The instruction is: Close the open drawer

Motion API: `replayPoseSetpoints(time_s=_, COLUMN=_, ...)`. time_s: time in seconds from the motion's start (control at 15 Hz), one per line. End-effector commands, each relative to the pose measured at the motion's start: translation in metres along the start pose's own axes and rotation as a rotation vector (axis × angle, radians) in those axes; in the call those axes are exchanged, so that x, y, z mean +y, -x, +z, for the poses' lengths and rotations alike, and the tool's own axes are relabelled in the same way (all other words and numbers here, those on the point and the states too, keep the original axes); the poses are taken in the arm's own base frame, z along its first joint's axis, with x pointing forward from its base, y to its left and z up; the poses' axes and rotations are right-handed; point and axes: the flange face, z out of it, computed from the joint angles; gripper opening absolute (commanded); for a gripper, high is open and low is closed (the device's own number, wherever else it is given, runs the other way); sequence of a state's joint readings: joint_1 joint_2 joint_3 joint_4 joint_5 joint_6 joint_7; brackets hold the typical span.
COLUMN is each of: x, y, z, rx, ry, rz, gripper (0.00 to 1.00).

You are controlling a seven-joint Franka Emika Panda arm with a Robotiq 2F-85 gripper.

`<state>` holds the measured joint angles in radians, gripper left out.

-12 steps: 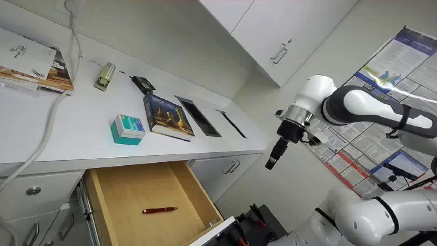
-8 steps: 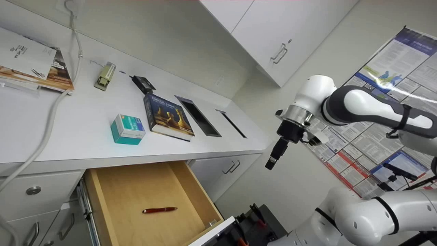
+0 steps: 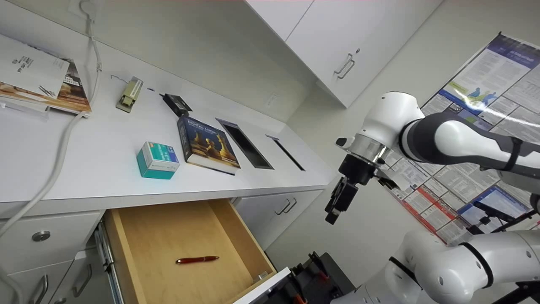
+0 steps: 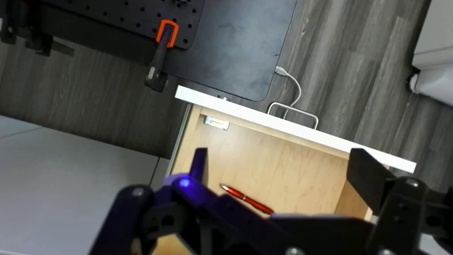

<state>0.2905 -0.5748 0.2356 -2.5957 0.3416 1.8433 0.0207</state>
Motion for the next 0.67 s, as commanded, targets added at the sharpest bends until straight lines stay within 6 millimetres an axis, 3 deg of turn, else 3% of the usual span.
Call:
replayPoseSetpoints(time_s=0.0, x=-0.064, y=-0.023, z=0.032, rx=-0.005, ry=0.077, rz=-0.19, gripper=1.0)
replayPoseSetpoints(time_s=0.33, x=-0.137, y=-0.054, z=0.081, rx=0.036, ry=0.11, rz=-0.474, gripper=1.0)
replayPoseSetpoints(time_s=0.4, x=-0.144, y=-0.057, z=0.086, rx=0.025, ry=0.106, rz=-0.531, gripper=1.0)
replayPoseSetpoints(time_s=0.47, x=-0.13, y=-0.038, z=0.078, rx=0.046, ry=0.119, rz=-0.444, gripper=1.0)
replayPoseSetpoints(time_s=0.6, x=-0.133, y=-0.044, z=0.087, rx=0.023, ry=0.111, rz=-0.454, gripper=1.0)
